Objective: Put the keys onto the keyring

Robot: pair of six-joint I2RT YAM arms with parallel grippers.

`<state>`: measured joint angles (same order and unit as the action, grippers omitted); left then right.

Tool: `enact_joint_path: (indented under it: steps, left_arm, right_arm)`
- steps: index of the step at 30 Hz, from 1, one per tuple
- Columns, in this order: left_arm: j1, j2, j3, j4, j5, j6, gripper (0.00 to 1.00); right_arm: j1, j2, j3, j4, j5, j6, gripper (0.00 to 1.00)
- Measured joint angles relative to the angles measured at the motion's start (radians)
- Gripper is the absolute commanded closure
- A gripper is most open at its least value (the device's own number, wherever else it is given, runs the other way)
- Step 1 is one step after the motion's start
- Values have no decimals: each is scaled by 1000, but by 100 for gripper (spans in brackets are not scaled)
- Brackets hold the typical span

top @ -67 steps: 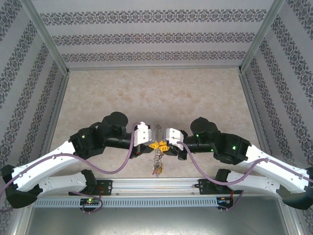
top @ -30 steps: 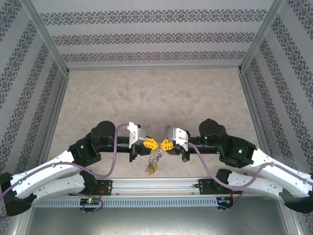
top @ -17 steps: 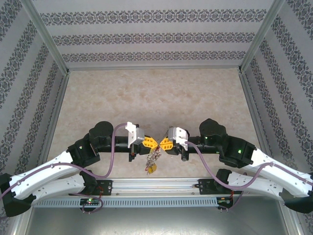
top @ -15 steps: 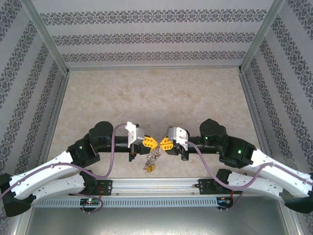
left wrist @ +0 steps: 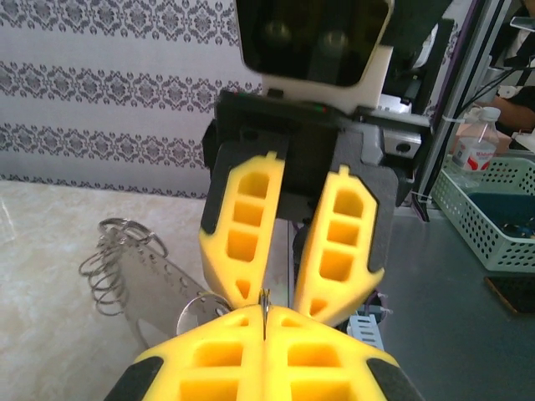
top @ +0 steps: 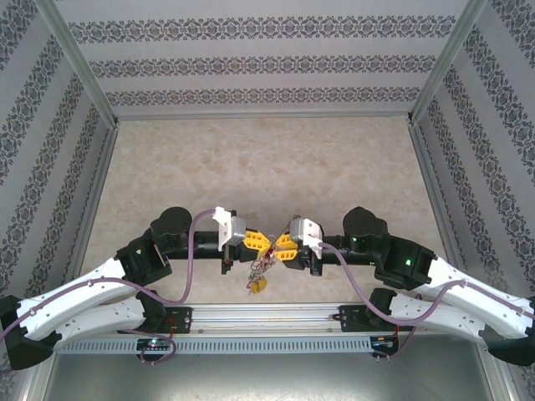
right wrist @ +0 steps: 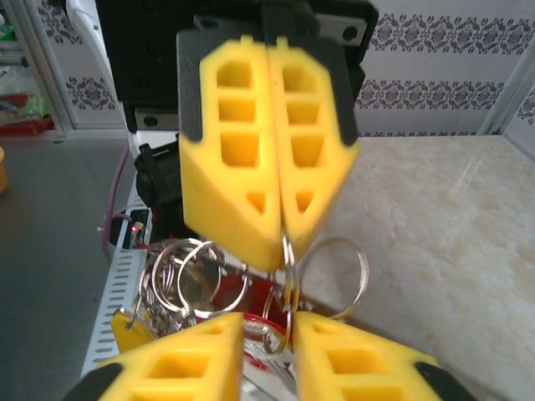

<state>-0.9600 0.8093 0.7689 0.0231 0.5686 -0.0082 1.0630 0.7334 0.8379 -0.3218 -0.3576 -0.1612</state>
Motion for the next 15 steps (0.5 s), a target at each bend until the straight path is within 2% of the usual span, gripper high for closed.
enact_joint_path:
  steps: [8,15]
  left_arm:
    - [6,0,0,15,0,0,100]
    - [6,0,0,16,4,0,100]
  right_arm:
    - [0,-32,-29,12,5,6,81]
    - [0,-3,-28,20,12,6,76]
